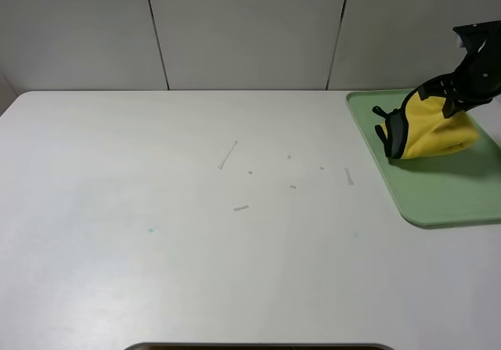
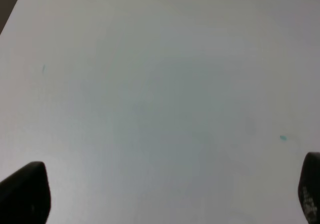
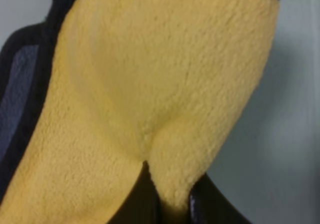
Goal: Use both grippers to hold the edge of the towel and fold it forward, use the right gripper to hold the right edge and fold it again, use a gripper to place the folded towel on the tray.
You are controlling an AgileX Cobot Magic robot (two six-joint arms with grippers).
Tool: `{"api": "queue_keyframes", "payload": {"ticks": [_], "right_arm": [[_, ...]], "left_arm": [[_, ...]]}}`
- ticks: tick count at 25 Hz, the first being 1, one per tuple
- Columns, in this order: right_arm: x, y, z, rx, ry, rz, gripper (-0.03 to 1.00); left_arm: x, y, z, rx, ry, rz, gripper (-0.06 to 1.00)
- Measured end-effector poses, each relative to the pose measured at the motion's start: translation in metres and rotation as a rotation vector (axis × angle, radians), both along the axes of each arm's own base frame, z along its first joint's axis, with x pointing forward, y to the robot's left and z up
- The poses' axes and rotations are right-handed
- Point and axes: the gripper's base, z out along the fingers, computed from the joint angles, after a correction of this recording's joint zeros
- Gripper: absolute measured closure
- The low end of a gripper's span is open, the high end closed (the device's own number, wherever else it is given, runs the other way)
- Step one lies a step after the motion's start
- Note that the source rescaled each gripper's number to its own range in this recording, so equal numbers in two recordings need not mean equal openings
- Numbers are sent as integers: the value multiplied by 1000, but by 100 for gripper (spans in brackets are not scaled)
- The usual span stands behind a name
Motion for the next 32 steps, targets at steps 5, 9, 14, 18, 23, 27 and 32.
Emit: {"api": "queue_keyframes", "payload": {"ticks": [5,9,14,18,23,27,32], "right_arm": [[0,0,0,5,0,-3,89],[0,0,0,5,3,-3,86],[-1,-1,0,-9,9,-15,13],[-1,-2,0,0,4,-44,-1],[-1,-1,1,7,7,-50,-3],[-5,2,13,52,-13,-76,-3],[-18,8,37,126,5,-117,-3]], "left_arm": [[0,0,0,0,0,0,-6],[0,0,0,0,0,0,-6],[0,0,0,0,0,0,-6],[0,0,0,0,0,0,-6],[0,0,0,0,0,0,-6],[0,0,0,0,0,0,-6],[0,0,0,0,0,0,-6]]}}
